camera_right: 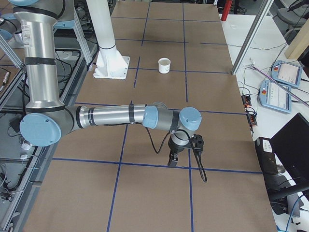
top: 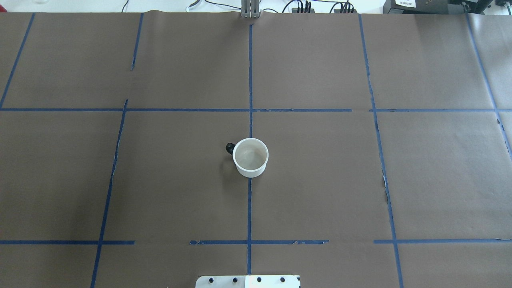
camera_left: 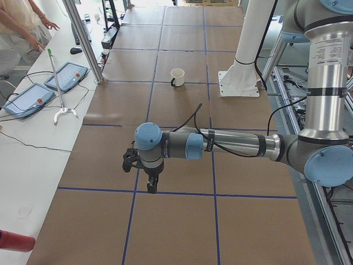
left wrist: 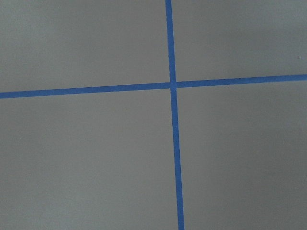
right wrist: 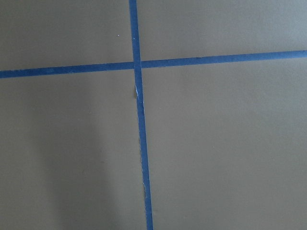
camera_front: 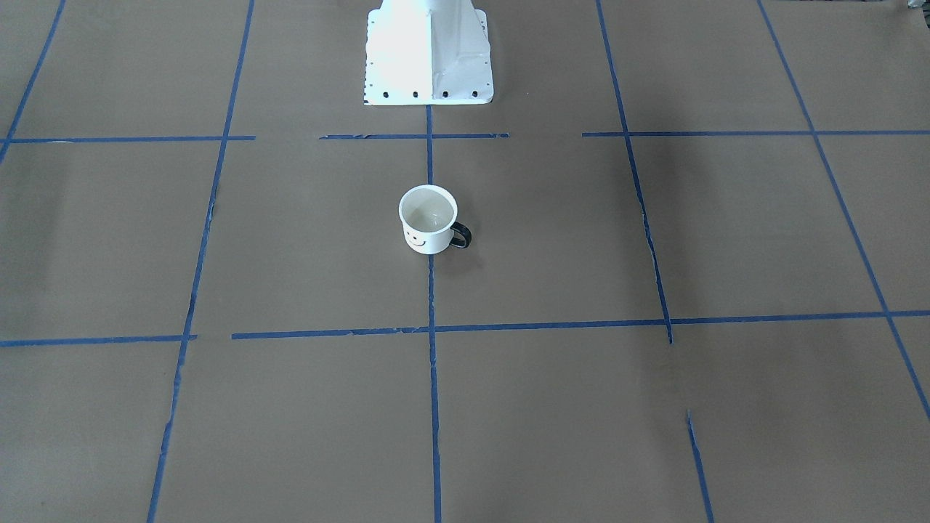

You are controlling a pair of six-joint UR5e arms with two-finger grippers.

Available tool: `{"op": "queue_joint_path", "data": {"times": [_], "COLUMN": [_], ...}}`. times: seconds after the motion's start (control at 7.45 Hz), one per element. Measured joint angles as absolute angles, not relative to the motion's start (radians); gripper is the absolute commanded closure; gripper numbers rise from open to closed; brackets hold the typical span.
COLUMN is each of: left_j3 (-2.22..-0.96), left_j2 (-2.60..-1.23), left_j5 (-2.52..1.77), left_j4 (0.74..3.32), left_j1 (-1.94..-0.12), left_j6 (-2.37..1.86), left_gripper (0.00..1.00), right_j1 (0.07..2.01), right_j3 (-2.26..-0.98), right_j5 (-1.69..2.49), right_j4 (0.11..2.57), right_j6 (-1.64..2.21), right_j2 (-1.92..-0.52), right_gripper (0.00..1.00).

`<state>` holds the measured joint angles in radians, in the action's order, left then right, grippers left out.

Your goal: Flip mug

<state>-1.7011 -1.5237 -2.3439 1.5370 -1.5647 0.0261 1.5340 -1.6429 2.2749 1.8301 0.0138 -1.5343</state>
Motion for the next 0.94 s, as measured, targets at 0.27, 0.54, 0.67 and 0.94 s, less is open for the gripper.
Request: {"op": "queue_joint_path", "data": {"times": [0.27, 0.54, 0.67, 0.94], "left_j3": [-1.704, -1.704, -1.704, -1.703], "left_j2": [-1.524, -1.523, -1.523, -1.523], "left_j5": [-2.344, -2.345, -2.346, -2.348], "left_j4": [1.537, 1.537, 1.537, 1.537], "left_j1": [-1.565, -1.565, -1.565, -1.565], "left_j6": [0.026, 0.026, 0.026, 0.027], "left_gripper": [0.00, 0.00, 0.00, 0.00], "right_j1": [1.534, 1.534, 1.534, 1.534], "right_j3": [-1.643, -1.643, -1.643, -1.643], "right_j5": [2.275, 2.275, 2.275, 2.275], "right_j4": [1.830, 1.830, 1.830, 1.830], "right_j6": [0.014, 0.014, 0.014, 0.014], "right_j2": [-1.534, -1.534, -1.534, -1.534], "right_gripper": [0.00, 0.00, 0.00, 0.00]}}
